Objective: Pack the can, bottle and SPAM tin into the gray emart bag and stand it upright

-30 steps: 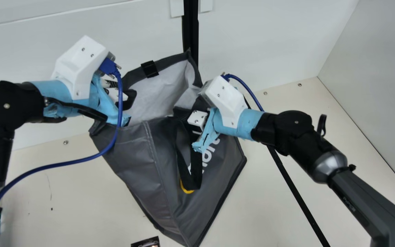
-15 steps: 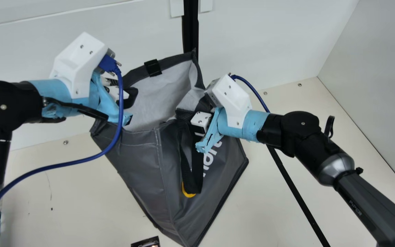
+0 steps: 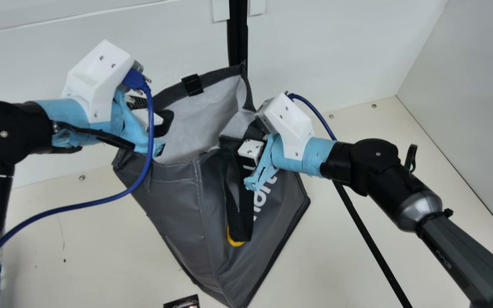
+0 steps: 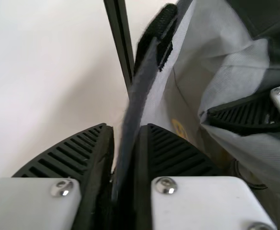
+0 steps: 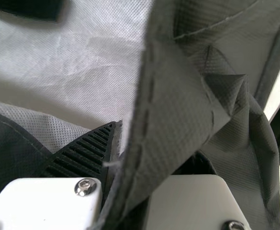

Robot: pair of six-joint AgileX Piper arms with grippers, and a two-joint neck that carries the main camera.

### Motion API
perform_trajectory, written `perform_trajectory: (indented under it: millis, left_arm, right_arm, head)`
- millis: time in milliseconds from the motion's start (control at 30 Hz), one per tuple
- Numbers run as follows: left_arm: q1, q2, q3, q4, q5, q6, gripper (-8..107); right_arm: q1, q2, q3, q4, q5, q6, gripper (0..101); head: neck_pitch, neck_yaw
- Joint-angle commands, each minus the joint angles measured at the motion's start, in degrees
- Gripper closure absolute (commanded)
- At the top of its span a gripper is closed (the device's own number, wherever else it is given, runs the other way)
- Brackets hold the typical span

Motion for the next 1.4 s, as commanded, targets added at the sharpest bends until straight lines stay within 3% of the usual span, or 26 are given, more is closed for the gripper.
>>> perform_trajectory:
  millis: [0, 300, 567, 933, 1367]
  left_arm:
    - [0.3, -2.6, 5.2, -0.5, -1.3, 0.7, 66]
    - [2.2, -11.3, 13.7, -2.3, -6.0, 2.9, 36]
    - [4.4, -17.6, 17.8, -4.6, -8.0, 4.8, 9]
    - [8.4, -24.3, 21.3, -5.1, -8.6, 5.7, 9]
    - [14.6, -31.9, 28.7, 8.0, -5.4, -2.2, 9]
  right_arm:
    - [0.0, 0.0, 0.0, 0.0, 0.0, 0.0, 101]
    - [0.0, 0.0, 0.0, 0.0, 0.0, 0.0, 101]
    - [0.0, 0.0, 0.0, 0.0, -0.1, 0.0, 101]
    - [0.0, 0.0, 0.0, 0.0, -0.1, 0.0, 101]
    - [0.0, 0.0, 0.0, -0.1, -0.1, 0.0, 101]
  head:
    - [-1.3, 0.0]
    - [-1.3, 0.0]
    - [-1.3, 0.0]
    - [-1.3, 0.0]
    - [-1.3, 0.0]
